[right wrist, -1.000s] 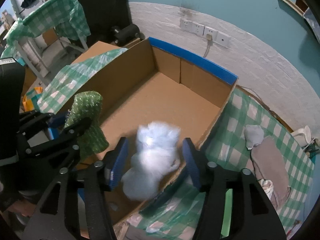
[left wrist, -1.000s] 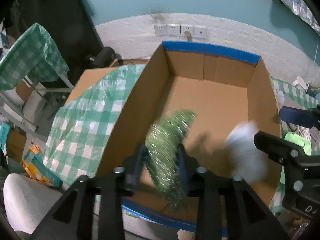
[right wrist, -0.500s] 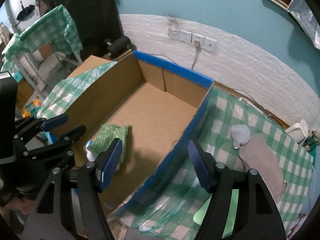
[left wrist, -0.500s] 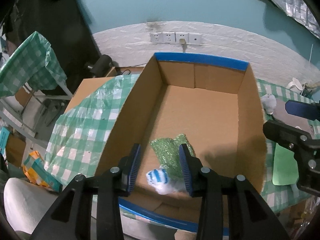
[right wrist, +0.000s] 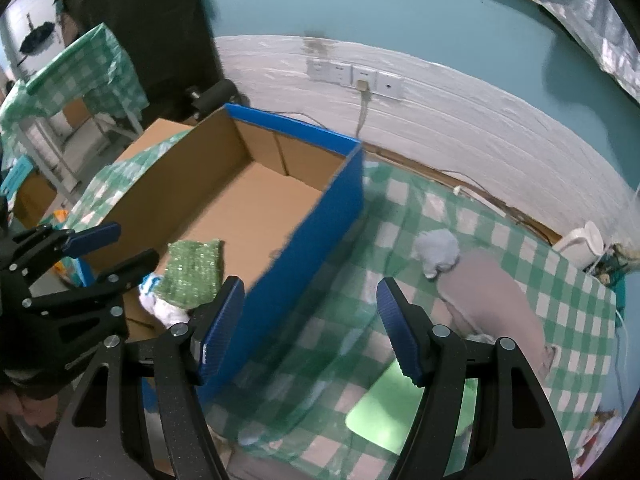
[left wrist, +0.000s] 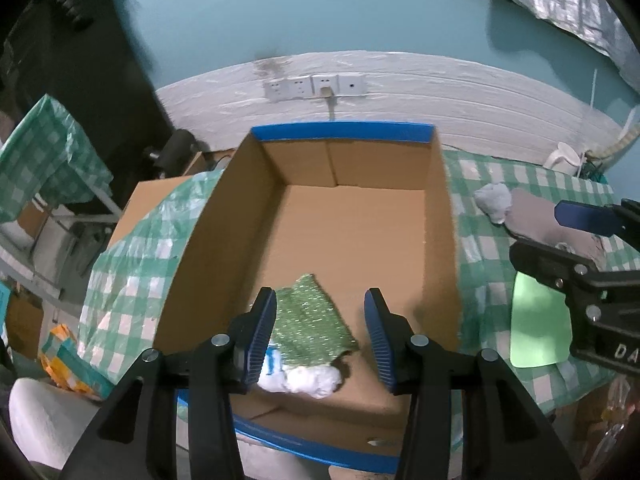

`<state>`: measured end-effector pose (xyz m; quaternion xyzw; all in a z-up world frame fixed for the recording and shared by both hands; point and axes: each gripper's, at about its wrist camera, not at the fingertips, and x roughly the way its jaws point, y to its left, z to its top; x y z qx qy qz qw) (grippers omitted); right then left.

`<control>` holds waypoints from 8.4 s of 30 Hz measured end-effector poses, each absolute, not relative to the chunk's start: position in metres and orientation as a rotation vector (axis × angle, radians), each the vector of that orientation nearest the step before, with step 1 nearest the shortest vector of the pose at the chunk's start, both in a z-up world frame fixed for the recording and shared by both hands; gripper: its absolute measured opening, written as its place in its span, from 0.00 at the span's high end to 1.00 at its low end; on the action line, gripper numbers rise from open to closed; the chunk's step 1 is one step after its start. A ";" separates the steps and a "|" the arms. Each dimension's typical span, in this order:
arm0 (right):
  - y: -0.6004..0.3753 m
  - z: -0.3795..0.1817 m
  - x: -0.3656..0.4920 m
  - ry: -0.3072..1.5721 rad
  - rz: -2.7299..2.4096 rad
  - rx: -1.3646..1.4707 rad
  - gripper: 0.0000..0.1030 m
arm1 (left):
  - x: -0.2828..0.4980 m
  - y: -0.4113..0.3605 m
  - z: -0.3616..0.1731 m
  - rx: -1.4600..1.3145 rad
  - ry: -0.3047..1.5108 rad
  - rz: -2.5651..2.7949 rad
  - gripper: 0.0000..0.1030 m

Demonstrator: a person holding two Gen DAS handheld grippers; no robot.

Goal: Organize soft objects
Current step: 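Move both tools back over the table toward light green cloth and grey fleece, then grasp light green cloth with left tool while right tool reaches grey fleece, then lift green cloth with left tool while right tool grasps and lifts grey fleece, then carry green cloth and grey fleece over the cardboard box with both tools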

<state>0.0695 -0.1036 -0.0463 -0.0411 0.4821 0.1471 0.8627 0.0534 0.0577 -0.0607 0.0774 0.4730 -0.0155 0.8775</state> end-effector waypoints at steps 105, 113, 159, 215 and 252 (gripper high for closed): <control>-0.320 -0.157 0.061 1.258 0.019 -0.087 0.85 | 0.067 -0.110 -0.141 0.230 1.170 -0.359 0.95; -0.317 -0.157 0.050 1.310 0.009 -0.085 0.81 | 0.060 -0.091 -0.156 0.345 1.202 -0.281 0.95; -0.308 -0.131 0.040 1.209 0.024 -0.042 0.41 | 0.002 -0.145 -0.172 0.336 1.288 -0.498 0.29; -0.313 -0.142 0.058 1.186 0.074 0.022 0.86 | 0.049 -0.101 -0.072 0.128 1.062 -0.451 0.97; -0.242 -0.006 0.018 0.968 0.191 0.061 0.86 | 0.036 -0.028 -0.014 0.121 0.865 -0.272 0.97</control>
